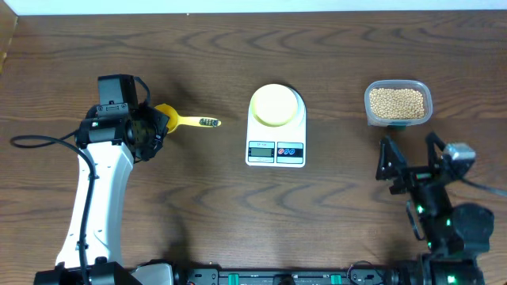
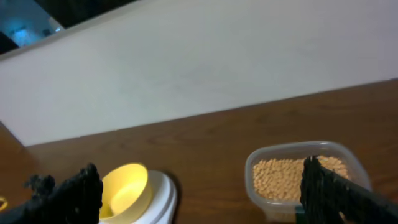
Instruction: Scoop item into bowl and weigh 50g on scale
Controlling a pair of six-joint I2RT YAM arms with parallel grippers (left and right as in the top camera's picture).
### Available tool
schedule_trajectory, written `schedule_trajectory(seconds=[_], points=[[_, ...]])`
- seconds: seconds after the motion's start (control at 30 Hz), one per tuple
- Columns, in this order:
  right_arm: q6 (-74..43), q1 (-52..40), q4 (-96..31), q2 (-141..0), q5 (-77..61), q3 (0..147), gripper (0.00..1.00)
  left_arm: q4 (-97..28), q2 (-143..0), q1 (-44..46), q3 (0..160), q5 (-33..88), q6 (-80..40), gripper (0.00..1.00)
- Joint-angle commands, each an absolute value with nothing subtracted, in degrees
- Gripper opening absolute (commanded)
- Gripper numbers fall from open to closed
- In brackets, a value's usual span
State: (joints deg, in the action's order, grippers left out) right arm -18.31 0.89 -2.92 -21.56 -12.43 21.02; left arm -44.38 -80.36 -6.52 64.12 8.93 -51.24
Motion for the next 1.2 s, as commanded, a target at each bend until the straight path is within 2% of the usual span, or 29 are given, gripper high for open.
schedule_trajectory(seconds=[0.0, 0.23, 0.47, 0.73, 0.97, 1.1, 1.17], points=[[-19.75, 0.43, -3.25, -27.49, -18.31, 24.84, 0.99, -44.31, -79.66, -6.31, 65.06, 9.96, -51.77, 0.08], [-19.73, 0.43, 0.95, -37.71, -29.76, 26.68, 0.99, -44.34, -79.68, -6.31, 65.06, 9.89, -51.77, 0.08], [-19.70, 0.43, 2.76, -42.83, -29.17, 26.65, 0.99, -44.31, -79.70, -6.31, 65.06, 9.89, -51.77, 0.08], [-20.25, 0.43, 18.76, -48.21, -22.98, 26.68, 0.99, -42.59, -79.70, -6.31, 65.06, 9.91, -53.69, 0.08], [-40.99, 0.43, 18.55, -53.60, -15.09, 26.65, 0.99, -42.52, -79.70, -6.31, 65.06, 10.59, -57.19, 0.08], [-64.07, -0.38, 15.22, -60.36, -16.78, 26.61, 0.99, -42.15, -79.72, -6.28, 65.06, 16.03, -61.47, 0.08], [-68.95, -1.41, 15.73, -63.88, -18.59, 26.61, 0.99, -41.54, -79.72, -6.28, 65.06, 19.29, -63.90, 0.08]])
